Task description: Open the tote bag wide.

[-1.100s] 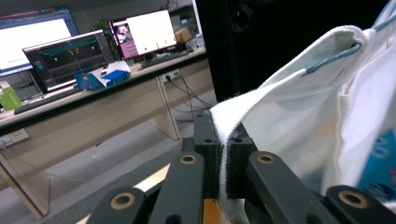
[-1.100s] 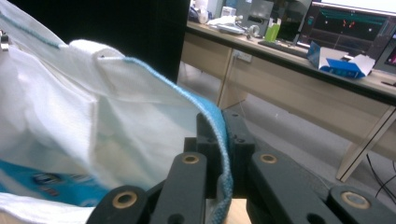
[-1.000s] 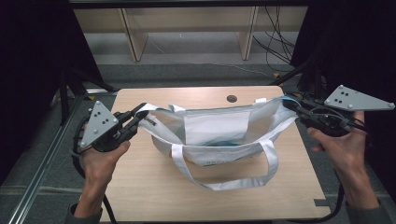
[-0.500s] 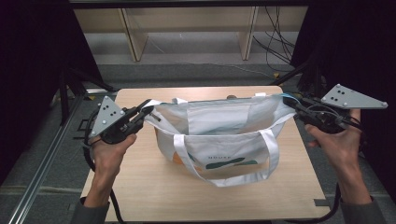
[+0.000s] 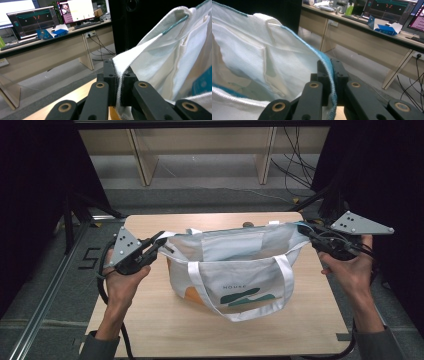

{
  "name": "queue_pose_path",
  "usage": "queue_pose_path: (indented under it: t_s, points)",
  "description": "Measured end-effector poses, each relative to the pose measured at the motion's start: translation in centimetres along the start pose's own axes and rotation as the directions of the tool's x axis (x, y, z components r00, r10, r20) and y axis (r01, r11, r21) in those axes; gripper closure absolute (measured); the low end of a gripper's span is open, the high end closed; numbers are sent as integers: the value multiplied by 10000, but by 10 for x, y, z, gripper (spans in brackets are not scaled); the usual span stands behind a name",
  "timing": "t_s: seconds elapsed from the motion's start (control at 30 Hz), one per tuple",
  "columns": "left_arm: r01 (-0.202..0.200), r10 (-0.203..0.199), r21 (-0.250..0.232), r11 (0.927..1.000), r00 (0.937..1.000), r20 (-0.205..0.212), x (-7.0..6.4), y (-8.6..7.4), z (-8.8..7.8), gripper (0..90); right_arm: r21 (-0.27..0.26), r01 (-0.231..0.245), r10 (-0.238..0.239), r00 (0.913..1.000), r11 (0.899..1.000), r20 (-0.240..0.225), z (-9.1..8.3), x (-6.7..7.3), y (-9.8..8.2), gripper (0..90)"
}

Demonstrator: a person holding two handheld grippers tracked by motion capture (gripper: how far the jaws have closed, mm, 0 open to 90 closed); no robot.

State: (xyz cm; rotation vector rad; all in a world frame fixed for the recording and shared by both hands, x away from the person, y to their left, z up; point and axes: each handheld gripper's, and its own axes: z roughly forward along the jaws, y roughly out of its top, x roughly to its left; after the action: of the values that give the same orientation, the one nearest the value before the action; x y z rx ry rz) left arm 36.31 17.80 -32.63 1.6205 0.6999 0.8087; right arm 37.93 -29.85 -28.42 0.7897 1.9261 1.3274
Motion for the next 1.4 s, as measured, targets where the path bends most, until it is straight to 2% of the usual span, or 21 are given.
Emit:
queue_pose_path:
  t_s: [0.07,0.17,0.23,0.33,0.43,0.47,0.57,0.6,0.67,0.7,0.87,0.9,1.0,1.03,1.07,1.1,1.23,1.3,1.33,1.37,1.4]
  points:
    - [-47,47,117,9999,10000,1,0,-6,1,860,123,-37,37,10000,9999,16,1,2,-4,872]
    - [-156,159,452,9989,9999,-59,-1,-17,7,859,244,248,-252,9996,9994,143,6,1,-11,872]
    - [-88,88,586,9982,10000,-6,0,-25,12,859,278,369,-377,9988,9989,300,10,1,-17,872]
    - [-58,59,775,9970,10000,-12,1,-34,20,854,564,262,-281,9990,9981,335,16,0,-27,872]
    - [131,-144,989,9950,9998,125,2,-39,28,854,702,187,-211,9992,9974,331,21,-3,-35,872]
    - [135,-152,1066,9942,9998,148,2,-40,30,853,802,17,-45,9994,9968,346,22,-4,-37,872]
    - [191,-213,1306,9912,9997,154,3,-47,40,854,1023,-154,113,9991,9946,407,28,-7,-45,872]
    - [213,-234,1428,9895,9996,130,4,-50,41,854,1115,-26,-16,9993,9938,377,30,-8,-48,872]
    - [310,-335,1565,9872,9994,131,6,-56,45,854,1175,-220,177,9991,9928,379,35,-8,-54,872]
    - [218,-239,1562,9875,9996,118,7,-60,47,854,1225,-257,212,9991,9921,375,36,-8,-56,872]
    - [207,-234,2064,9783,9997,108,12,-77,54,854,1365,-190,133,9990,9905,425,48,-5,-68,872]
    - [313,-338,2116,9768,9994,83,13,-81,56,854,1324,-153,103,9992,9911,388,51,-5,-70,871]
    - [340,-365,2327,9720,9993,63,16,-90,60,854,1448,-387,337,9987,9887,371,58,-3,-76,871]
    - [347,-366,2427,9695,9993,31,15,-93,60,854,1525,-272,217,9990,9879,378,61,-4,-78,871]
    - [283,-303,2473,9685,9995,44,15,-95,61,854,1754,-417,367,9988,9836,314,62,-2,-80,871]
    - [199,-228,2580,9659,9997,84,15,-97,61,854,1661,-393,336,9988,9853,368,64,-2,-83,871]
    - [-56,-48,3000,9539,9994,339,12,-111,65,853,2021,-613,571,9980,9775,262,66,-3,-94,871]
    - [-74,-81,3320,9432,9989,455,8,-118,68,853,1957,-613,563,9979,9787,315,68,-3,-100,871]
    - [-336,131,3549,9343,9981,601,7,-122,70,852,2006,-583,540,9982,9779,271,69,-4,-104,871]
    - [-398,148,3741,9265,9975,693,6,-125,71,853,2166,-705,677,9975,9737,203,69,-3,-108,871]
    - [-175,-88,3767,9262,9977,679,2,-129,73,852,2201,-652,627,9979,9733,182,69,-4,-111,871]
